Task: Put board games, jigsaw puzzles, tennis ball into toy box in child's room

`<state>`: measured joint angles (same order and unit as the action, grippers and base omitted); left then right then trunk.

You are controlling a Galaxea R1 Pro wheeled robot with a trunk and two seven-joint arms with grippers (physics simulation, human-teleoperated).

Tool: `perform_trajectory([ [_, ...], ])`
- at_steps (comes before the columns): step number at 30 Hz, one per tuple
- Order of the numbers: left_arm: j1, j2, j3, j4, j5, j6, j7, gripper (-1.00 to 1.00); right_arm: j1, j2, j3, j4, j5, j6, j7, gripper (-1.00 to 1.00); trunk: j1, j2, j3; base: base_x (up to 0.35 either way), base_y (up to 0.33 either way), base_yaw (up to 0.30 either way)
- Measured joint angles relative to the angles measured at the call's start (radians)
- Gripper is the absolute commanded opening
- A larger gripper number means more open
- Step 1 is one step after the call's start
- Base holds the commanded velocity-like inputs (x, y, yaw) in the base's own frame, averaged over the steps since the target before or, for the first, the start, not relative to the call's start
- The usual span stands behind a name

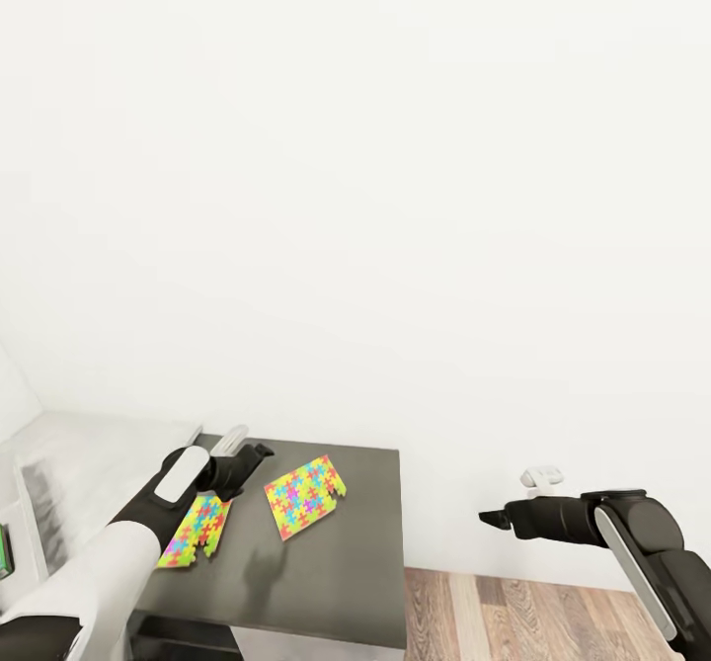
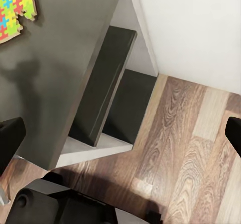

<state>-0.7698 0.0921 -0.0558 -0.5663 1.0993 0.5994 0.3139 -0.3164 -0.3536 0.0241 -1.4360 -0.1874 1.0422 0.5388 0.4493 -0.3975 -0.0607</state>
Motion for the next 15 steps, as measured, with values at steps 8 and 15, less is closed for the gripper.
perform_trajectory([
  [8,-0.001,0.0,-0.001,0.0,0.0,-0.006,-0.005,1.0,0.001,-0.002,-0.001,-0.005,-0.001,0.0,0.001,1.0,0.0,0.0,-0.012,0.0,0.0,0.0],
  [15,-0.001,0.003,-0.003,0.001,-0.001,-0.011,-0.012,1.0,0.001,-0.003,-0.001,-0.008,-0.002,0.0,0.002,1.0,0.0,0.0,-0.024,0.0,0.0,0.0],
])
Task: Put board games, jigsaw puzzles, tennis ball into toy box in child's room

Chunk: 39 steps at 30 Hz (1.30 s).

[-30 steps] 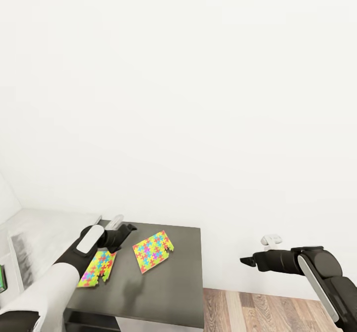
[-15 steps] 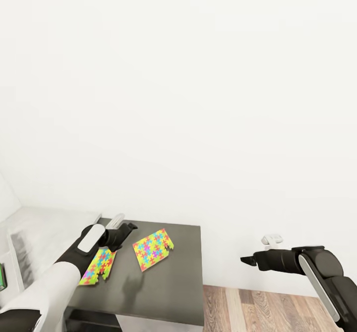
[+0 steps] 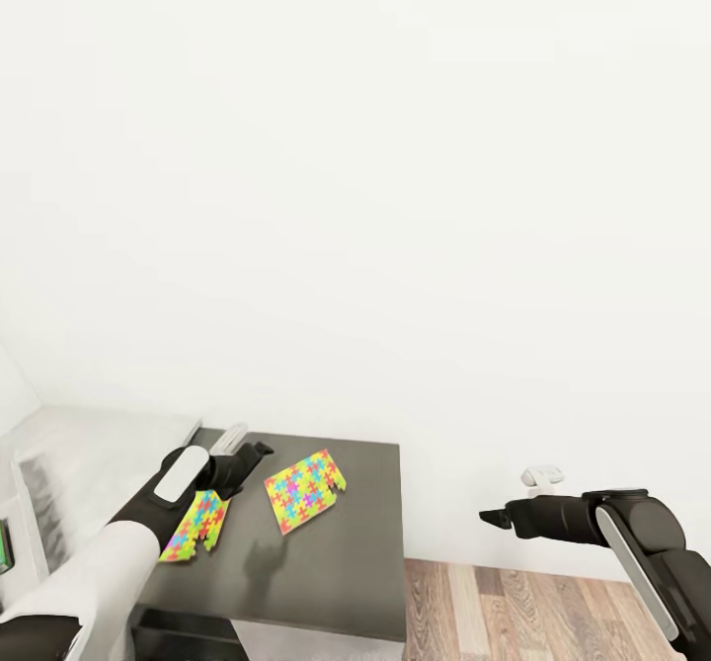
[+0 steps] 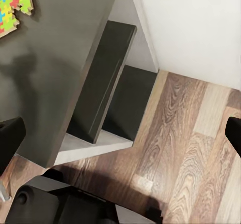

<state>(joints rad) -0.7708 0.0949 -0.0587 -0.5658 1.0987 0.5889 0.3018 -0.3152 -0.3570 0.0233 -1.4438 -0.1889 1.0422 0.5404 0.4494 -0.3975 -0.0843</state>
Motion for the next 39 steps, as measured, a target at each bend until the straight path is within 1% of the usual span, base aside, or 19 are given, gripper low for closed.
perform_trajectory([
  [6,0.001,0.003,-0.002,0.0,-0.001,-0.014,-0.024,1.0,0.0,-0.003,-0.001,-0.002,-0.003,0.0,0.001,1.0,0.0,0.0,-0.01,0.0,0.0,0.0],
  [11,0.003,0.005,-0.003,0.0,-0.002,-0.027,-0.058,1.0,0.001,-0.007,-0.003,-0.011,-0.006,0.0,0.001,1.0,0.0,0.0,-0.018,0.0,0.0,0.0],
  [16,0.004,0.006,-0.004,0.0,-0.002,-0.034,-0.073,1.0,0.002,-0.009,-0.003,-0.018,-0.008,0.0,0.002,1.0,0.0,0.0,-0.026,0.0,0.0,0.0],
  [24,0.005,0.006,-0.004,0.0,-0.002,-0.039,-0.085,1.0,0.002,-0.009,-0.002,-0.024,-0.009,0.0,0.002,1.0,0.0,0.0,-0.036,0.0,0.0,0.0],
  [39,0.006,0.001,-0.006,-0.001,-0.002,-0.042,-0.091,1.0,0.001,-0.007,-0.002,-0.01,-0.01,0.0,0.002,1.0,0.0,0.0,-0.04,0.0,0.0,0.0],
])
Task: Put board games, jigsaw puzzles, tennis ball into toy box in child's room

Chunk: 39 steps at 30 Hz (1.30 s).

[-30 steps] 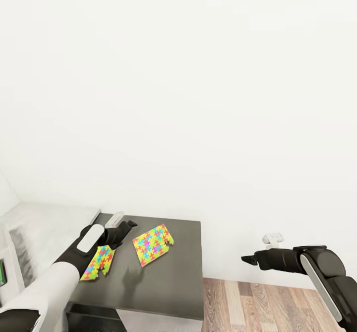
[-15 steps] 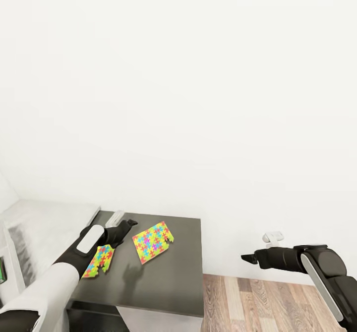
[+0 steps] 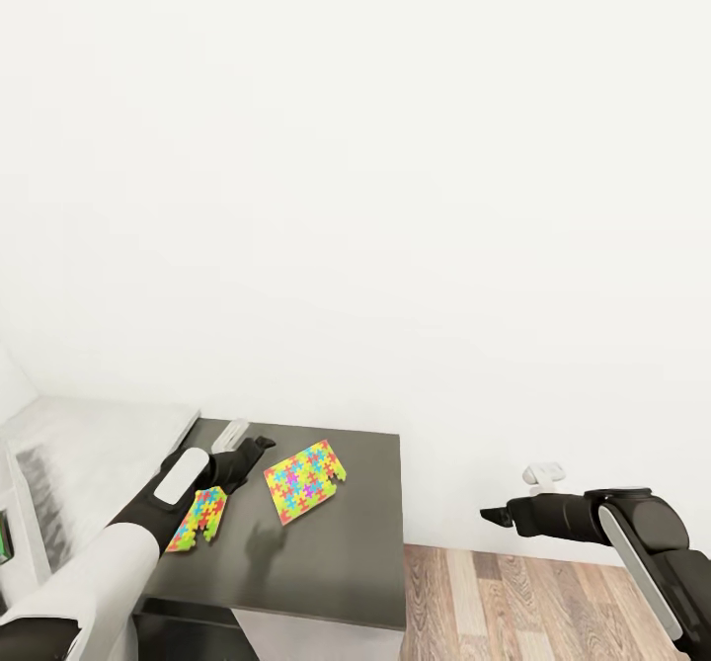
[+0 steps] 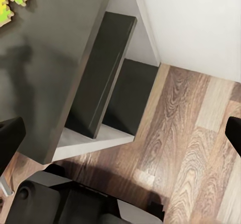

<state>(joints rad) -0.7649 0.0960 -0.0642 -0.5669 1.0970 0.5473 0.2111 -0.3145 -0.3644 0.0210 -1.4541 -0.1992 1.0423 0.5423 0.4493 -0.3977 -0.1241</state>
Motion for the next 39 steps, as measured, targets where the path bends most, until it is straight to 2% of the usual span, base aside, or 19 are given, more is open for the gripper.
perform_trajectory([
  [39,0.0,-0.001,0.0,0.0,0.0,0.0,-0.001,1.0,-0.004,0.011,0.001,0.004,0.012,0.0,-0.004,1.0,0.0,0.0,0.009,0.0,0.0,-0.022],
])
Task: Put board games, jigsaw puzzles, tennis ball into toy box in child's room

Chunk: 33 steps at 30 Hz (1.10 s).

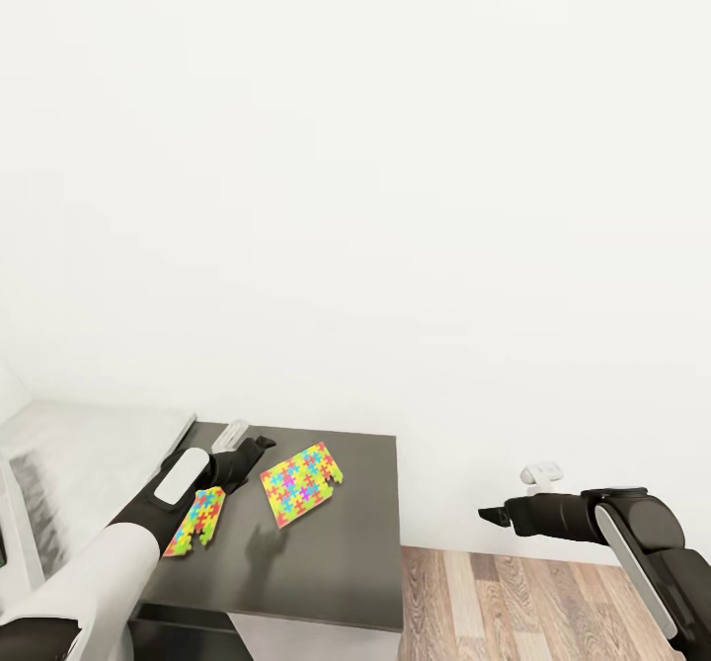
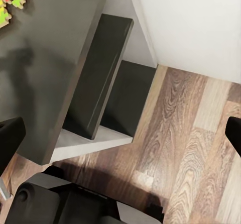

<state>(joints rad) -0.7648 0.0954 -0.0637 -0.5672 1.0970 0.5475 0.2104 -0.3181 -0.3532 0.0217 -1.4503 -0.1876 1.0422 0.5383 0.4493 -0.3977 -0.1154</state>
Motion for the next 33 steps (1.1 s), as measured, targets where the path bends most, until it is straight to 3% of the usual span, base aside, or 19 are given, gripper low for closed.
perform_trajectory([
  [16,0.002,0.0,-0.001,-0.001,0.0,-0.001,0.0,1.0,0.001,0.001,0.0,-0.002,0.001,0.0,0.0,1.0,0.0,0.0,0.0,0.123,0.0,-0.002],
  [33,0.003,0.0,0.0,-0.001,0.0,-0.002,0.0,1.0,0.002,0.001,0.003,-0.003,0.002,0.0,0.0,1.0,0.0,0.0,0.0,0.025,0.0,0.0],
])
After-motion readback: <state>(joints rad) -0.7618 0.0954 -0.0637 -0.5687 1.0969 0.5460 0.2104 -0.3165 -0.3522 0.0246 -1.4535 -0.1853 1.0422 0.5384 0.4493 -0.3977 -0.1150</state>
